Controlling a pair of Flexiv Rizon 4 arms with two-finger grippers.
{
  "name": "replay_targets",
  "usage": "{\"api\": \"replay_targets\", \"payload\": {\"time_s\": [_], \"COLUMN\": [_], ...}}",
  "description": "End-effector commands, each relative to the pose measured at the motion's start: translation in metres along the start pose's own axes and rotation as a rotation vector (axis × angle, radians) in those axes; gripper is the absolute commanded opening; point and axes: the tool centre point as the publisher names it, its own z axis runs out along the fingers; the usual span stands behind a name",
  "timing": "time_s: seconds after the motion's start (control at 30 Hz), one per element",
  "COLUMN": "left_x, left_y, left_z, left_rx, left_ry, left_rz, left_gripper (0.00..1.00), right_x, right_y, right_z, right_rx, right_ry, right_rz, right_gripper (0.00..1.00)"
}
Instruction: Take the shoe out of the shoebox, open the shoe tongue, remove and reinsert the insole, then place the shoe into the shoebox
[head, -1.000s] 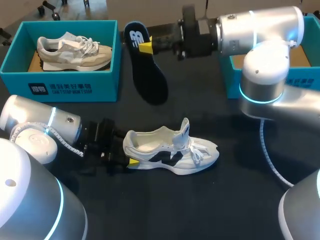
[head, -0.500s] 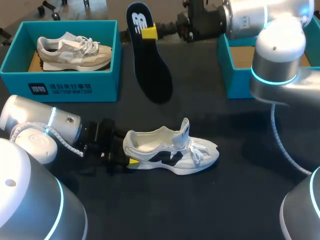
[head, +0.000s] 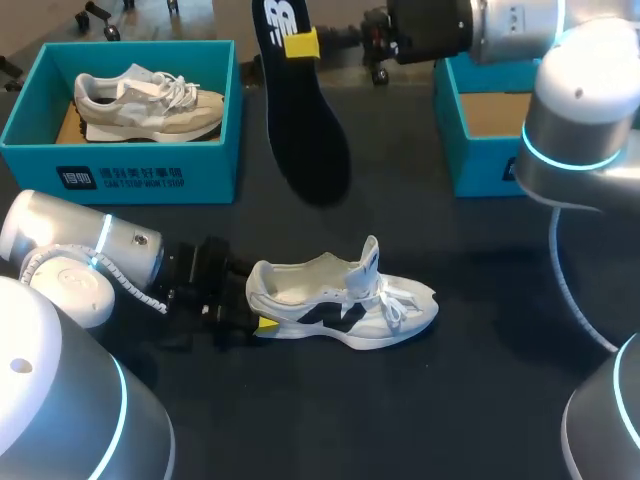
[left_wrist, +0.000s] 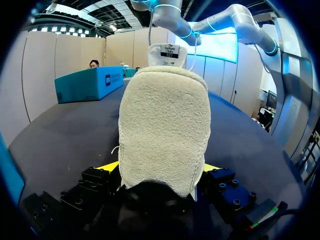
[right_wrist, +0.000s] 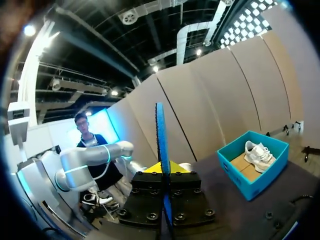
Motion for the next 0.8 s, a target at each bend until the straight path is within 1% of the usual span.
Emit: {"api": "replay_targets", "payload": {"time_s": [0.03, 0.57, 0.6, 0.63, 0.67, 0.8], "left_x": [-0.001, -0.001, -0.001, -0.001, -0.001, -0.001], "left_y": [0.001, 0.001, 0.001, 0.001, 0.001, 0.001], "left_z": [0.002, 0.002, 0.002, 0.002, 0.002, 0.002], "left_rx": [-0.004, -0.004, -0.004, -0.004, -0.004, -0.004], "left_ry": [0.002, 0.002, 0.002, 0.002, 0.002, 0.002], "left_rz": [-0.001, -0.001, -0.001, -0.001, -0.001, -0.001], "left_gripper": [0.0, 0.0, 0.0, 0.0, 0.0, 0.0], "right_x": [0.021, 0.078, 0.08, 0.082, 0.083, 0.083], "right_y": [0.001, -0.006, -0.006, -0.006, -0.005, -0.005], "right_z": [-0.008, -0.013, -0.014, -0.016, -0.018, -0.018], "right_rx": [0.018, 0.008, 0.015, 0.033, 0.034, 0.034], "right_ry": [-0.041, -0.101, -0.11, -0.14, -0.155, -0.155], "right_rz": [0.033, 0.123, 0.132, 0.119, 0.104, 0.104], "right_gripper": [0.0, 0.0, 0.0, 0.0, 0.0, 0.0]}}
